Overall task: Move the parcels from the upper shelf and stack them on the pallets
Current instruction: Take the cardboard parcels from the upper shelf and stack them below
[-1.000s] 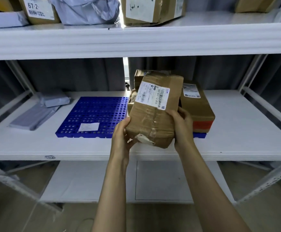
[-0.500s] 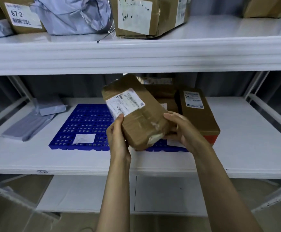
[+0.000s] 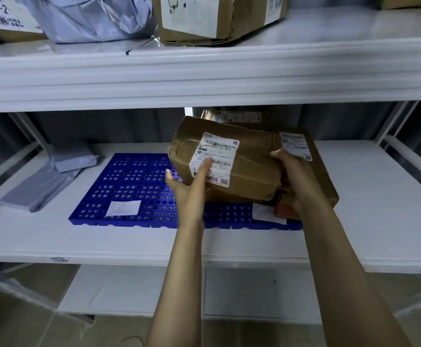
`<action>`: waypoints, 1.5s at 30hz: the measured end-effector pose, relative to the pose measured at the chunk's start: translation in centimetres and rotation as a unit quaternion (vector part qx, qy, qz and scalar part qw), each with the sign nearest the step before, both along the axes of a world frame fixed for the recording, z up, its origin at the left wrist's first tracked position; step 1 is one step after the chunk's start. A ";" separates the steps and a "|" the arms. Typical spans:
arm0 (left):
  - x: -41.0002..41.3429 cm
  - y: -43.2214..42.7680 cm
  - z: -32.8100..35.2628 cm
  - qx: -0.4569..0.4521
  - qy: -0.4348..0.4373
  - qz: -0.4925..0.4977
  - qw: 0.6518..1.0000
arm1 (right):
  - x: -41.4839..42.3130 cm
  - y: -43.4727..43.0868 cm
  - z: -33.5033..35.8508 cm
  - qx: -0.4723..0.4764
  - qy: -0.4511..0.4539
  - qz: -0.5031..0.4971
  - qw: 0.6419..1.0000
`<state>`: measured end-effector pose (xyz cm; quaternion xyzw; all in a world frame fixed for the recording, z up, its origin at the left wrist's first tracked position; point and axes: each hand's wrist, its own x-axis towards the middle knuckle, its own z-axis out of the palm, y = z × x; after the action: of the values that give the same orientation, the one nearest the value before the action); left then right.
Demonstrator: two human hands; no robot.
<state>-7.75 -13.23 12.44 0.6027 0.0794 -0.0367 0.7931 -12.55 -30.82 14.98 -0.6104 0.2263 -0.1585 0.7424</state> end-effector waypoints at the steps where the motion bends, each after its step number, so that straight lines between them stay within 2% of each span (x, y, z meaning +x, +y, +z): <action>1: 0.4 0.4 0.0 0.012 -0.003 0.017 1.000 | 0.3 -0.1 -0.1 0.004 0.001 -0.006 1.000; 4: 2.0 1.4 0.0 0.025 0.004 0.042 0.999 | 1.4 -0.7 -0.1 0.009 0.005 -0.014 1.000; 10: 4.5 0.3 -0.3 0.075 -0.004 0.023 0.997 | 4.3 -1.4 0.8 0.037 0.006 -0.058 0.998; 14: 6.2 -0.2 -0.7 0.106 -0.007 0.047 0.993 | 4.8 -1.6 0.5 0.010 -0.001 -0.054 0.998; 22: 7.6 -1.0 -0.4 0.170 -0.016 0.004 0.985 | 5.3 -1.5 -1.0 -0.076 -0.037 -0.083 0.993; 36: 8.7 -0.4 -0.6 0.179 -0.039 -0.002 0.983 | 5.3 -2.2 -2.5 -0.088 -0.048 -0.116 0.988; 42: 7.6 -0.1 -1.3 0.149 -0.076 0.066 0.984 | 5.0 -2.0 -2.9 -0.101 -0.059 -0.131 0.984; 45: 5.9 -0.6 -1.1 0.163 -0.125 0.100 0.974 | 4.8 -1.5 -3.1 -0.143 -0.082 -0.151 0.975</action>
<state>-1.89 -13.79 11.37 0.7128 0.0439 0.1317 0.6874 -7.71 -32.30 11.86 -0.6538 0.2293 -0.3486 0.6313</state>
